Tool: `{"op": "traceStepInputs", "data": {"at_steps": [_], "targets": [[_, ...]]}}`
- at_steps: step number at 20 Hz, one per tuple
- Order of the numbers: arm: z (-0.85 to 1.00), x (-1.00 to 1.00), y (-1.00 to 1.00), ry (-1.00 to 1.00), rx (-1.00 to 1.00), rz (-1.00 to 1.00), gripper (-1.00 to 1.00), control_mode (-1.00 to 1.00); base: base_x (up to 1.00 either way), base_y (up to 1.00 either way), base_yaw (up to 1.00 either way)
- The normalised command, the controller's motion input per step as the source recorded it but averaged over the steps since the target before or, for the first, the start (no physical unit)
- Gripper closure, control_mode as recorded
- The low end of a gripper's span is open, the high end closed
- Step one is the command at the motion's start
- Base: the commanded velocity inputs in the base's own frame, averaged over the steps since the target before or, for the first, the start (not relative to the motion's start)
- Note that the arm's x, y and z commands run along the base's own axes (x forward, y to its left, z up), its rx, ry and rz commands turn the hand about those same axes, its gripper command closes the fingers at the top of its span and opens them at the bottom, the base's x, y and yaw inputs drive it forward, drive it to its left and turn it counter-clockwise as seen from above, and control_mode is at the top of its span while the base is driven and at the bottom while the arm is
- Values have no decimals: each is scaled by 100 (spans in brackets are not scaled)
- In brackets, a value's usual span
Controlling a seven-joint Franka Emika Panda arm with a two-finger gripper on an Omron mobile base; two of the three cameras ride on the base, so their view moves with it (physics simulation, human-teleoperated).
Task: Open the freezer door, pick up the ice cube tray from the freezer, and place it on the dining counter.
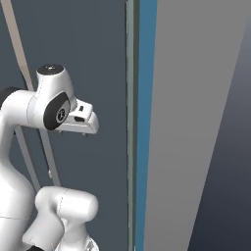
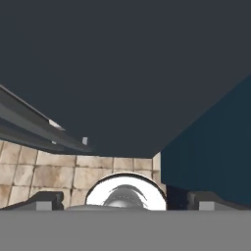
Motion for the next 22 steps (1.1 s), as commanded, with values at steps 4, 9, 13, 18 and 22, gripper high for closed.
{"op": "traceStepInputs", "data": {"at_steps": [4,9,13,18,22], "targets": [[0,0,0,0,0,0,-100,100,0,0,0],[0,0,0,0,0,0,-100,-100,0,0,0],[0,-1,20,0,-1,0,-100,-100,0,0,0],[0,-1,96,0,-9,0,-100,-100,0,0,0],[0,-16,97,-1,-1,0,-100,-100,0,0,0]]}}
